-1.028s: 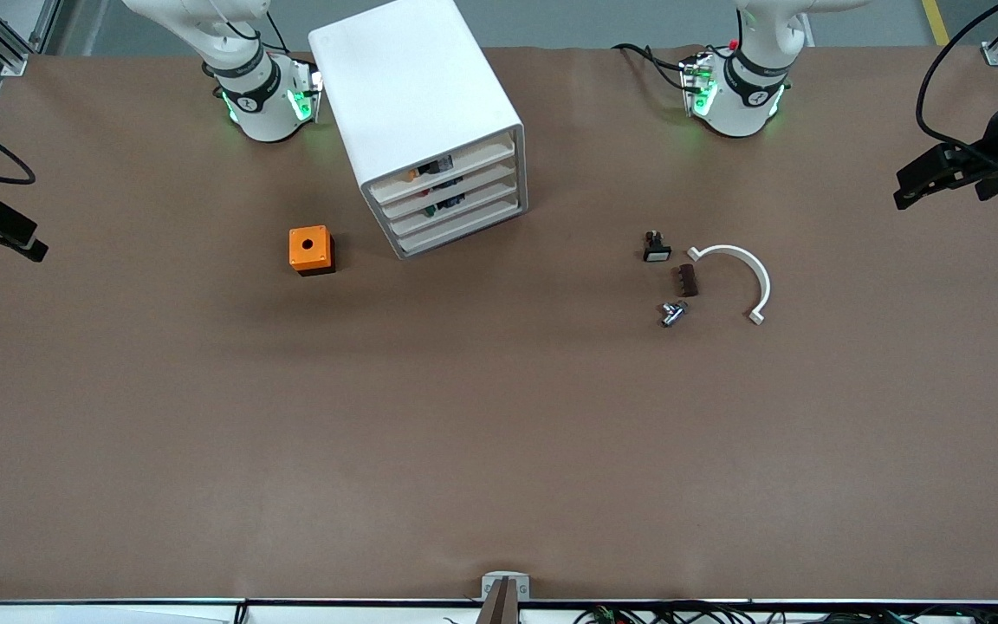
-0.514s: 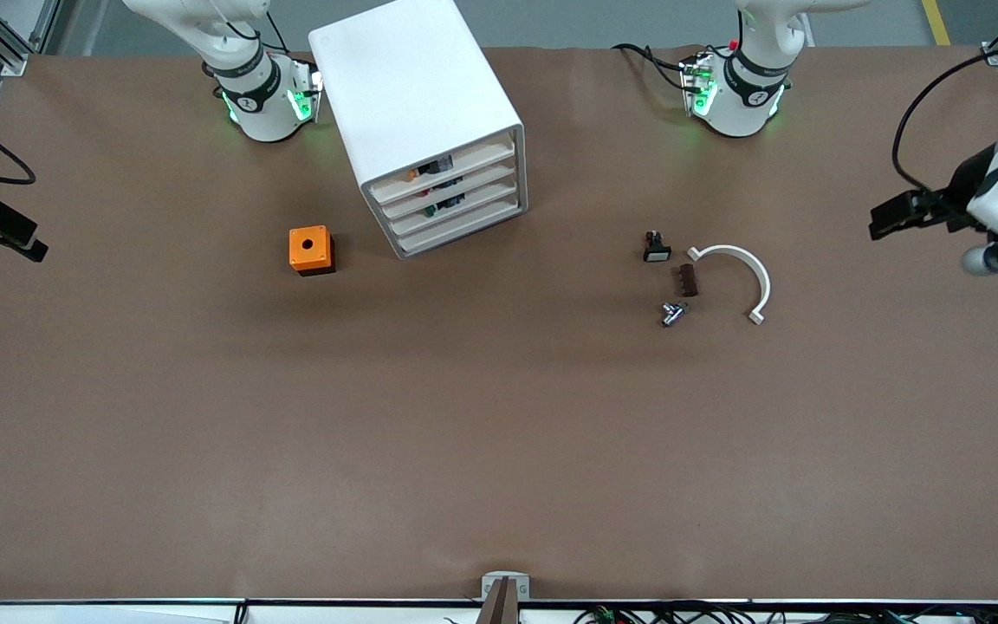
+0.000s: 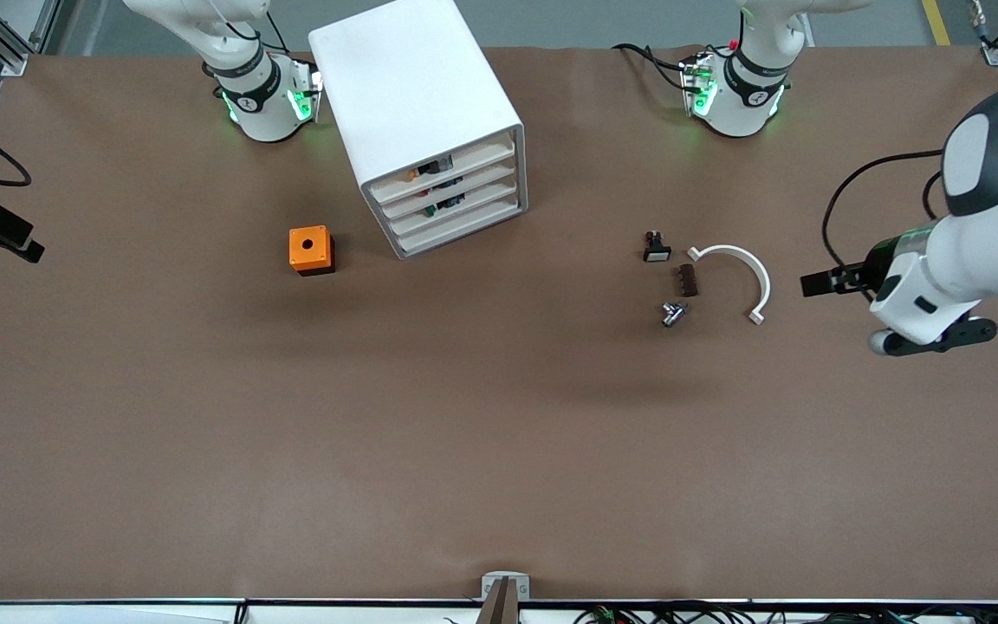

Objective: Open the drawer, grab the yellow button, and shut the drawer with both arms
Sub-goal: 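Move the left gripper toward the white drawer cabinet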

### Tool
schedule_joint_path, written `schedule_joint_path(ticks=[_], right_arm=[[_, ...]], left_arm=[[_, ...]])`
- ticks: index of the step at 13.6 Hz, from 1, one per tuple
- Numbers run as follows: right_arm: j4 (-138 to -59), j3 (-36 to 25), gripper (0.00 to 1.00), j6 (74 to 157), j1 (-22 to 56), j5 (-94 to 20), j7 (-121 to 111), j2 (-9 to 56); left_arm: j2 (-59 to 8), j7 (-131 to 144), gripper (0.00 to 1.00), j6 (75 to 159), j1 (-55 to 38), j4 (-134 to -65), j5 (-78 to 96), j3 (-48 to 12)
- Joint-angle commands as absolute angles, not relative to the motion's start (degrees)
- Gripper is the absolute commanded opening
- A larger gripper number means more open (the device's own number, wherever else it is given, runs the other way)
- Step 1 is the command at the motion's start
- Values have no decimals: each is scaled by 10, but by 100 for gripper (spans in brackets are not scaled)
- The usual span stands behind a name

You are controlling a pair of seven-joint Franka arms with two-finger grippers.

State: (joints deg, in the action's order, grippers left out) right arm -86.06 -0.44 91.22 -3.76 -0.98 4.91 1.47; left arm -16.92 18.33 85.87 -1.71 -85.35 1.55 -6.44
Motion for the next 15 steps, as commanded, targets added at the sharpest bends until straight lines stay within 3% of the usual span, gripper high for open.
schedule_joint_path(ticks=[1, 8, 15], right_arm=[[-846, 3, 100, 904, -26, -11, 53, 18], [-852, 2, 100, 904, -23, -11, 50, 20], [-861, 2, 100, 876, -12, -11, 54, 33]], left_arm=[[-215, 227, 100, 854, -28, -812, 32, -66], [-253, 388, 100, 903, -106, -811, 32, -66], [-305, 753, 100, 948, -228, -800, 126, -68]])
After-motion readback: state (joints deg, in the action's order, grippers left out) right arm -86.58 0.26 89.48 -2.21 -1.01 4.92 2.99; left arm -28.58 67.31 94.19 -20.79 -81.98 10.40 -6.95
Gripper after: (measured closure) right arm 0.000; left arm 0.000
